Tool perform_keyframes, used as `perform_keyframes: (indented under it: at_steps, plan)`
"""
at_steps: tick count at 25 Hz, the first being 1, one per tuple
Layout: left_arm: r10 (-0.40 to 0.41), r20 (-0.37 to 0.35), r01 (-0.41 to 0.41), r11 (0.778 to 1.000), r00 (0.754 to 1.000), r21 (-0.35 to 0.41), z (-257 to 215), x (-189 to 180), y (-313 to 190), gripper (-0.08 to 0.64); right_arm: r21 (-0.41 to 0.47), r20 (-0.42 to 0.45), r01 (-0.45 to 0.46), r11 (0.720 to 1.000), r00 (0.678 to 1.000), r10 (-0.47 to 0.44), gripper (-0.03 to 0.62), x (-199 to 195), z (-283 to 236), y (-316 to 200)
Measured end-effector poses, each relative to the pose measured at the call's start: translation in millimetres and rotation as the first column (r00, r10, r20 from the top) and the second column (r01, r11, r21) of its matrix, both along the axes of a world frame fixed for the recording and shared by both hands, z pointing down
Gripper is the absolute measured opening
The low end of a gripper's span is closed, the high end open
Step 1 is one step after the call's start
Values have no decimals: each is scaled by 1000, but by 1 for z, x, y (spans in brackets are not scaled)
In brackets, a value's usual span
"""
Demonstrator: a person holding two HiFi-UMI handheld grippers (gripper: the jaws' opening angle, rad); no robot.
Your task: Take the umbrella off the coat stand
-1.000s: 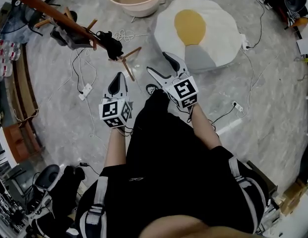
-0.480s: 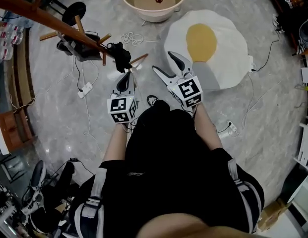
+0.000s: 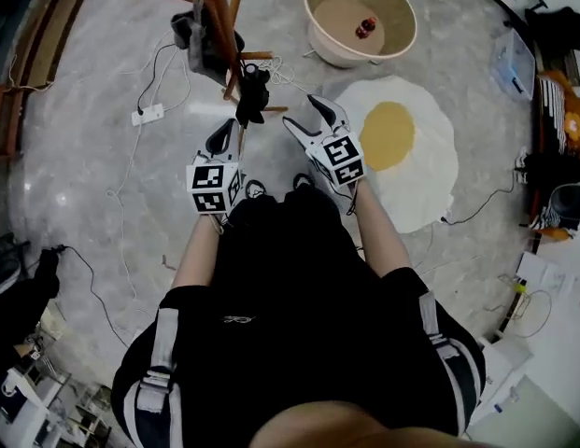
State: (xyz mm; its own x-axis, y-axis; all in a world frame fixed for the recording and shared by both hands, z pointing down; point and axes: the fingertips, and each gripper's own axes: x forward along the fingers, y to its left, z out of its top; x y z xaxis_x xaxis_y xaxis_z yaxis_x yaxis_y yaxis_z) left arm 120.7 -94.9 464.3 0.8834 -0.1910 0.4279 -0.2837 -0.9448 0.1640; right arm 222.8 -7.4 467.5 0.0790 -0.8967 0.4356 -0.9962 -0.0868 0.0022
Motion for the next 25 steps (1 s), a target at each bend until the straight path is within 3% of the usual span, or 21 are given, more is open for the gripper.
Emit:
perform_keyframes:
  at_steps: [3,5,11,21,25]
  plan:
    - [-117,-6,117,993,993,9,8,-14,-20,2,-38,19,84,996,996,-84,288,5,20,-24]
    - [-213,-12,214,977,977,14,15,-26,-35,3,-50,30,133,990,991,-132,288,5,32,-38]
    - [-466,-2,466,884,885,-32,49,-60,-25,3,-123,72,309,943,951,-302,299,6,73,-48]
    - [-602,55,603,798,796,5,111,-89,7,3,-125,114,355,926,933,-343,322,20,144,-78]
    - [-618,74,619,785,783,14,138,-85,12,3,-131,128,377,917,924,-361,331,20,173,-94]
